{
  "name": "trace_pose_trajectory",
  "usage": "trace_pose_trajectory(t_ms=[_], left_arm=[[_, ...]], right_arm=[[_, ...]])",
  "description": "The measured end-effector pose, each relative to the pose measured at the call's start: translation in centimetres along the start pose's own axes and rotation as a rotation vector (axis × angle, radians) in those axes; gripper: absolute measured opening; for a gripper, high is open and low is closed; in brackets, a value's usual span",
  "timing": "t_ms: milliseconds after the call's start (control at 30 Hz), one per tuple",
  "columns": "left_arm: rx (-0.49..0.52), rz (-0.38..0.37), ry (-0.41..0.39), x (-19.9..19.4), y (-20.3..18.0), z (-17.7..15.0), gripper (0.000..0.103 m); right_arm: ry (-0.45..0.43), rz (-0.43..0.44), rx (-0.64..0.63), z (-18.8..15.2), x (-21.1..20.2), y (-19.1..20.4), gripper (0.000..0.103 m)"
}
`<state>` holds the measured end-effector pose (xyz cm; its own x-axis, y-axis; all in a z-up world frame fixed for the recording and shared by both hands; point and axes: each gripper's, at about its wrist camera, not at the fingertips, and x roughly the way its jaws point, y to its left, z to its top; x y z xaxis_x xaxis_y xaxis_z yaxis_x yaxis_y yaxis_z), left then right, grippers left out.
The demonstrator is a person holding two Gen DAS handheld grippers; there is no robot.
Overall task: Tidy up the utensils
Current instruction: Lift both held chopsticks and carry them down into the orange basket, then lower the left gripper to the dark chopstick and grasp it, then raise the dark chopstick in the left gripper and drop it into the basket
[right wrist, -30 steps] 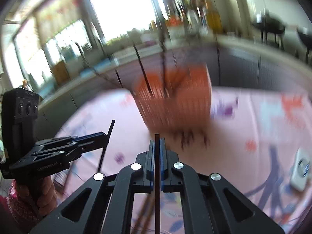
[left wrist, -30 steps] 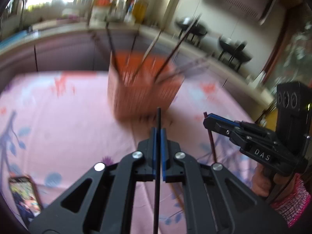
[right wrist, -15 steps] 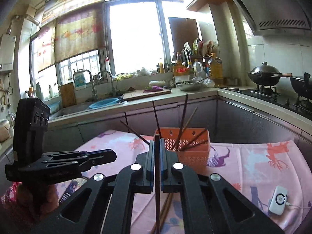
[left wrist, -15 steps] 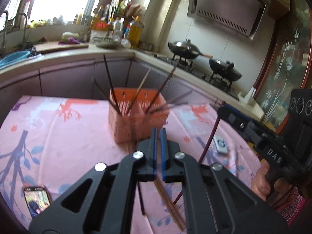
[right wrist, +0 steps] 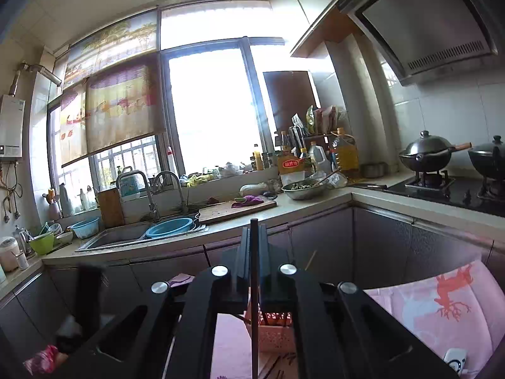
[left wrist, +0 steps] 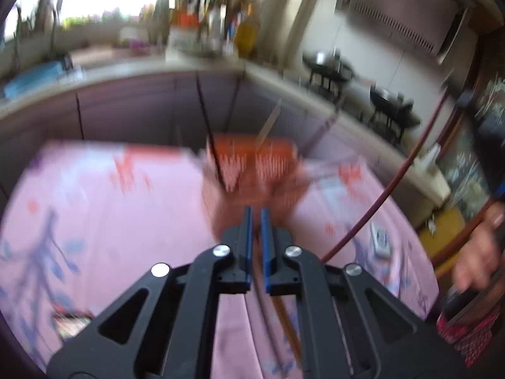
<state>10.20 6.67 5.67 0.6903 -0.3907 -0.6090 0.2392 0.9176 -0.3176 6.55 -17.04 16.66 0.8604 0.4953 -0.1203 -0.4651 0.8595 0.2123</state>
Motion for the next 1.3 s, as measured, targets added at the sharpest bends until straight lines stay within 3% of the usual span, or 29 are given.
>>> trace_pose_trajectory(t_ms=[133,233,367,533,800,1000,1067,1133,1200,1300], left_arm=[[-0.021,-0.013,0.248,6.8,0.1,-3.7,0.016],[0.036,0.043,0.342,10.4,-0.8,-5.4,0.016],[0.079,0.059,0.395,12.2,-1.8,-6.5,0.016],[0.161,0.102,0.393,12.3,-3.0,-7.4,0.016],[0.143,0.198,0.374,12.8,-1.9,-7.0,0.016],[0.195,0.296,0.358,15.0,-2.0,-6.1,0.017],[0.202,0.29,0.348,15.5,-2.0,-5.7,0.017],[0.208,0.267,0.341,15.9,-1.9,-5.2,0.005],[0.194,0.246,0.341,16.2,-1.9,-4.7,0.003],[0.201,0.211,0.264,13.6,-2.3,-4.1,0.003]], right_arm=[[0.036,-0.013,0.036,-1.4,-0.4,-1.5,0.0],[0.056,-0.031,0.046,-2.5,-0.8,-2.3,0.0],[0.061,-0.047,0.074,-3.6,-1.9,-3.7,0.0],[0.058,-0.049,0.091,-4.1,-2.5,-4.5,0.0],[0.048,-0.036,0.11,-4.3,-2.7,-5.1,0.0],[0.043,-0.031,0.118,-4.4,-2.9,-5.0,0.0],[0.042,-0.034,0.121,-4.3,-2.9,-5.2,0.0],[0.042,-0.039,0.123,-4.3,-3.0,-5.4,0.0],[0.041,-0.043,0.126,-4.2,-3.0,-5.5,0.0],[0.035,-0.042,0.125,-4.0,-3.3,-5.3,0.0]])
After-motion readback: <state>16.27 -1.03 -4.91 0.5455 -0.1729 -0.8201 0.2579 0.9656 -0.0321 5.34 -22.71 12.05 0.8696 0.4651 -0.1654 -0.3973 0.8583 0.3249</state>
